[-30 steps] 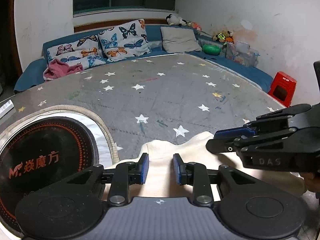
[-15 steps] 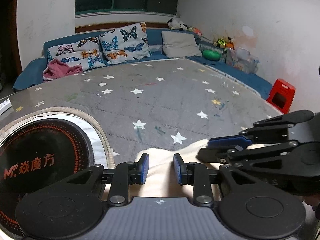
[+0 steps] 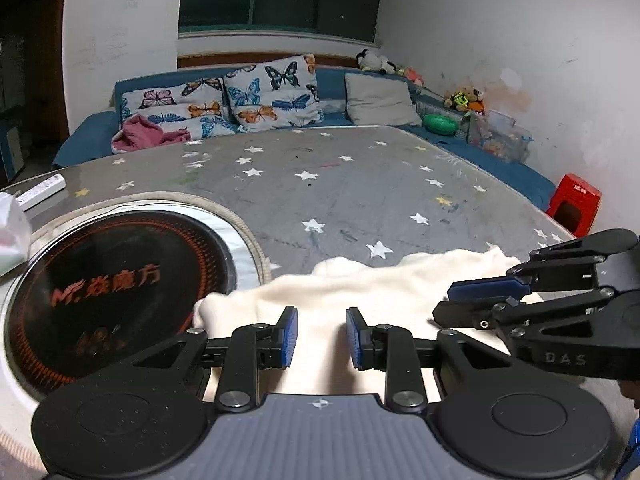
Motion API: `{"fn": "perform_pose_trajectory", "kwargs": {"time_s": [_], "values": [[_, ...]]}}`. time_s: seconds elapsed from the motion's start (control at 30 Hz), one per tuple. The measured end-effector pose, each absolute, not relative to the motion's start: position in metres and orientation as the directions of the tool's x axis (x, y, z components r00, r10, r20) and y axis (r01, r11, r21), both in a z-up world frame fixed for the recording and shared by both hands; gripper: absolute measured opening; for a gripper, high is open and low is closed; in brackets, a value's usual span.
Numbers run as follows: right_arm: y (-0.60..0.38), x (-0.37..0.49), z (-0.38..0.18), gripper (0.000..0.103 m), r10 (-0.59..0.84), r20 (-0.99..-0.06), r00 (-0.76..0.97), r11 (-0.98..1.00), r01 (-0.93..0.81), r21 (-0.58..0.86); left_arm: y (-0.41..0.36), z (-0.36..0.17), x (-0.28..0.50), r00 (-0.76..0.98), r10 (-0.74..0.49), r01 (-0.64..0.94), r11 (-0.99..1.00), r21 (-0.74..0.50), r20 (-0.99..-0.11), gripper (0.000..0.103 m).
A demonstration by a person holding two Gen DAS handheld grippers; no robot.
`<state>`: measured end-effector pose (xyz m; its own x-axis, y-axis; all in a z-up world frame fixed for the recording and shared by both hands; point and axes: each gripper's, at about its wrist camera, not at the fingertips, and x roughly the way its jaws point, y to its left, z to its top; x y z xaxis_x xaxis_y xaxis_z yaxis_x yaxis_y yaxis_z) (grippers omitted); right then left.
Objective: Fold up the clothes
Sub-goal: 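Open both grippers and release the folded sweatshirt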
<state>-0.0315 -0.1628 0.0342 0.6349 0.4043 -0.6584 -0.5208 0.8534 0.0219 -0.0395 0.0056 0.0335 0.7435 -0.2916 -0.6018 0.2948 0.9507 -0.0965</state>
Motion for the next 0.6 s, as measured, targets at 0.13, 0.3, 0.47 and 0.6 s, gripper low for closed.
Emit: {"fn": "perform_pose_trajectory", "kwargs": {"time_s": [0.13,0.3,0.47,0.6], "values": [[-0.156,-0.05,0.036,0.016,0.419,-0.657,0.627,0.831,-0.556,-0.001,0.009,0.032,-0.056,0.758,-0.27,0.285,0.956,-0.071,-0.594,0.029],[-0.155,-0.073,0.037,0.016,0.411,-0.64,0.649,0.825,-0.564,-0.042,0.014,0.03,-0.076,0.775,-0.242,0.272,0.962,-0.039,-0.584,0.029],[-0.156,-0.093,0.042,0.016,0.443,-0.63,0.637,0.803,-0.595,-0.037,0.015,0.029,-0.092,0.784,-0.236,0.266,0.963,-0.033,-0.573,0.029],[-0.158,-0.103,0.032,0.016,0.436,-0.646,0.626,0.801,-0.597,-0.038,0.017,0.022,-0.098,0.782,-0.229,0.256,0.966,-0.036,-0.58,0.029]]}}
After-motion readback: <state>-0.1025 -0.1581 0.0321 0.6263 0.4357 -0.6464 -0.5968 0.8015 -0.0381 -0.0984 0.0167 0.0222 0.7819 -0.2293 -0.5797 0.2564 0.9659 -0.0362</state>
